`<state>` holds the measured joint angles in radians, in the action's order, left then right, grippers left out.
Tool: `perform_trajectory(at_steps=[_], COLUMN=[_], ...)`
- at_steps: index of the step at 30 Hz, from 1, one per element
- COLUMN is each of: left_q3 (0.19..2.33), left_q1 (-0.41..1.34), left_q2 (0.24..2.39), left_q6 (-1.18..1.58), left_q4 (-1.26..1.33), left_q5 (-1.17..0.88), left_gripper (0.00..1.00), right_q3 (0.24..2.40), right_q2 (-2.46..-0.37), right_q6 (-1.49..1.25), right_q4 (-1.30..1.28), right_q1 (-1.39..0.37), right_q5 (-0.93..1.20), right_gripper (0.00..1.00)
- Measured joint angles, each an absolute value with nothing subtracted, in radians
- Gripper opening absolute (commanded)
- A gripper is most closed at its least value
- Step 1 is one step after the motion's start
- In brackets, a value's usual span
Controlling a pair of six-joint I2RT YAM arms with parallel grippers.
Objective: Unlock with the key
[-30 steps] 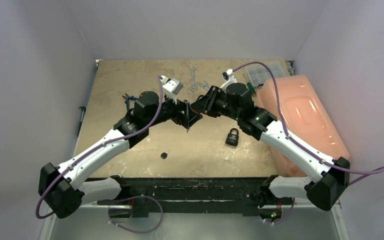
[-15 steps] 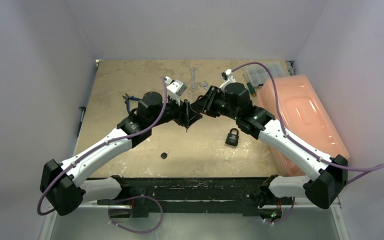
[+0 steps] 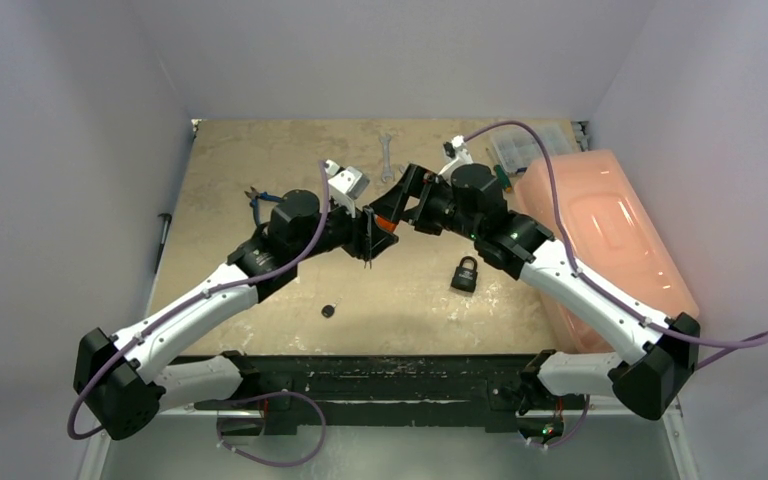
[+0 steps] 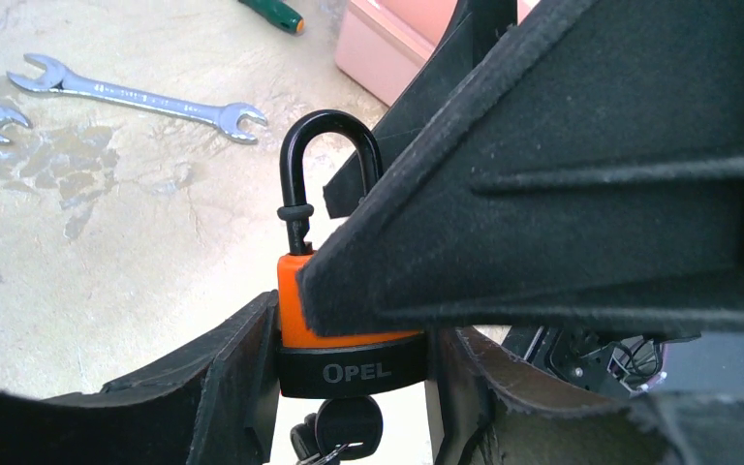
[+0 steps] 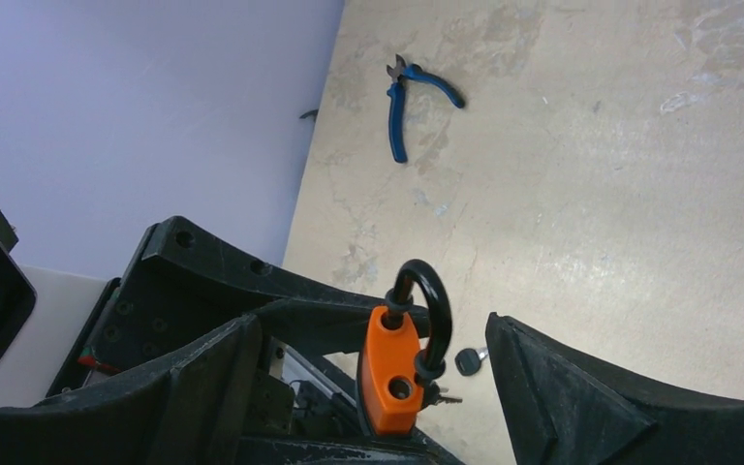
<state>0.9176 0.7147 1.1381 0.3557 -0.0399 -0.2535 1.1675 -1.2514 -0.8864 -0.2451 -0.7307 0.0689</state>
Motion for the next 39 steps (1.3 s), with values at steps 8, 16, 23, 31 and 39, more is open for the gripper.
perform_trajectory(at_steps=[8,16,23,31,39], left_q3=[0.913,0.904,0.903,0.903,0.903], left_q1=[0.715,0.715,0.715,0.715,0.715], left_q2=[1.089,1.086,1.086,1.086,1.086], left_q6=[0.341,0.328,0.328,0.329,0.33], left_q4=[-0.041,-0.051,-0.065,-0.07,-0.07], left_q5=[-0.255,-0.253,-0.247,-0.246,-0.247], left_gripper=[0.0,0.0,0.0,0.0,0.0], right_q3=[1.194,1.198,1.202,1.202,1.202], right_q2=[-1.218,-1.19,-1.154,-1.145,-1.184], right_q6=[-0.84,-0.799,-0.778,-0.781,-0.785], right_q4=[-0.29,-0.319,-0.321,-0.274,-0.212], right_q1=[-0.732,-0.732,-0.732,-0.733,-0.733], right_q5=[0.034,0.035,0.052,0.121,0.15], right_gripper=[0.74,0.68,0.55,0.51,0.51])
